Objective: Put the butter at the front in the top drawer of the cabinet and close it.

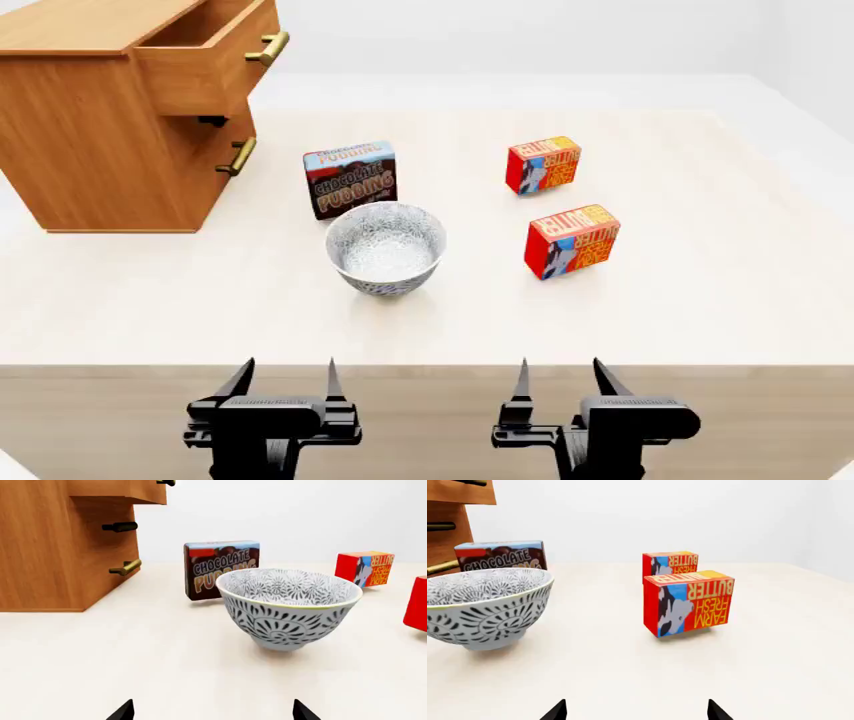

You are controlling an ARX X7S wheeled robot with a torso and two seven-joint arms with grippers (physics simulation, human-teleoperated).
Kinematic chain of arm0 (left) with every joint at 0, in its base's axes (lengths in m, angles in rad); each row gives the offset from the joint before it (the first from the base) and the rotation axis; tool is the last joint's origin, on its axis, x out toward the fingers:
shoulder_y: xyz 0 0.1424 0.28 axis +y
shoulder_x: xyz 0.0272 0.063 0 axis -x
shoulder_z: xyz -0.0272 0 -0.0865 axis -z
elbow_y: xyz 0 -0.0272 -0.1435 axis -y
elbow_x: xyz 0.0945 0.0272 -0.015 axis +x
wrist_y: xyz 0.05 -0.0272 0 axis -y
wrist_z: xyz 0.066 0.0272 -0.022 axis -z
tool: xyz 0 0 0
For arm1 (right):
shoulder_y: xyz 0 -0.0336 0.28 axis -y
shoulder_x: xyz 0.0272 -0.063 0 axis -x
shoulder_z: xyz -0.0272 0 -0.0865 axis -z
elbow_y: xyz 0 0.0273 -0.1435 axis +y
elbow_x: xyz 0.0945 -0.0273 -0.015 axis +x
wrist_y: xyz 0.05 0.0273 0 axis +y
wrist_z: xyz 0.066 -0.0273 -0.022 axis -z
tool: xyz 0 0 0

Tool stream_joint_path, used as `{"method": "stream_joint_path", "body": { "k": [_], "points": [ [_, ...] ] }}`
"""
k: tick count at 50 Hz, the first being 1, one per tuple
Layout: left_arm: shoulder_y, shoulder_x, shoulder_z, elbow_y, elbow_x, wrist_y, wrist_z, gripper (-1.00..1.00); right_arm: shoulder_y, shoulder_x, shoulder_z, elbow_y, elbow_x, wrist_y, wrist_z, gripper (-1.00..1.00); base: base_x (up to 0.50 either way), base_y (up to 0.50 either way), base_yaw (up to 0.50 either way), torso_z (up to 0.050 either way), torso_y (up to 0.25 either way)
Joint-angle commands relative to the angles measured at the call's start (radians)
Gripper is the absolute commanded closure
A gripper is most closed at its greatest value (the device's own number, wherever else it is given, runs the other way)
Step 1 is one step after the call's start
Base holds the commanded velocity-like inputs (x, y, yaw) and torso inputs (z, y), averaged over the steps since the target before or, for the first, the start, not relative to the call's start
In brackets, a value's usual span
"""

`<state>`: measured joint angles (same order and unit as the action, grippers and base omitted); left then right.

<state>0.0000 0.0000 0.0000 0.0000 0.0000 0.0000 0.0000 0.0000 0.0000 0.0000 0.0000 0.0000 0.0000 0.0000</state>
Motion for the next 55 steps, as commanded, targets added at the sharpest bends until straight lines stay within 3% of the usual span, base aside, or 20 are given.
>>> {"method": "stream_joint_path", "body": {
  "k": [1, 9, 17, 27, 37, 42, 47, 55],
  "points": [
    [0.001, -0.016, 0.019, 0.0, -0.015, 0.002, -0.018, -1.0, -0.001, 0.015, -0.018, -0.001, 0.017, 0.0, 0.02, -1.0, 0.0, 0.0, 0.0, 0.0, 0.0],
    [0.005, -0.042, 0.046, 0.007, -0.068, 0.008, -0.025, -1.0, 0.001, 0.04, -0.045, 0.005, 0.051, -0.002, 0.047, -1.0, 0.0, 0.0, 0.0, 0.002, 0.0],
    [0.006, -0.062, 0.069, 0.042, -0.075, -0.033, -0.041, -1.0, 0.005, 0.049, -0.047, -0.015, 0.093, 0.022, 0.061, -1.0, 0.0, 0.0, 0.0, 0.05, 0.0],
    [-0.031, -0.107, 0.077, 0.266, -0.099, -0.268, -0.061, -1.0, 0.027, 0.075, -0.05, -0.199, 0.118, 0.208, 0.115, -1.0, 0.0, 0.0, 0.0, 0.05, 0.0],
    [-0.21, -0.171, 0.06, 0.528, -0.15, -0.624, -0.056, -1.0, 0.194, 0.137, -0.049, -0.437, 0.148, 0.58, 0.14, -1.0, 0.0, 0.0, 0.0, 0.05, 0.0],
    [-0.364, -0.196, 0.048, 0.61, -0.193, -0.823, -0.046, -1.0, 0.312, 0.161, -0.033, -0.495, 0.179, 0.742, 0.14, -1.0, 0.0, 0.0, 0.0, 0.05, 0.0],
    [-0.58, -0.209, 0.033, 0.602, -0.232, -0.997, -0.037, -1.0, 0.494, 0.189, -0.021, -0.518, 0.21, 0.918, 0.136, -1.0, 0.0, 0.0, 0.0, 0.05, 0.0],
    [-0.871, -0.221, 0.037, 0.459, -0.249, -1.123, -0.021, -1.0, 0.785, 0.226, -0.031, -0.452, 0.232, 1.103, 0.119, -1.0, 0.0, 0.0, 0.0, 0.05, 0.0]
  ]
}}
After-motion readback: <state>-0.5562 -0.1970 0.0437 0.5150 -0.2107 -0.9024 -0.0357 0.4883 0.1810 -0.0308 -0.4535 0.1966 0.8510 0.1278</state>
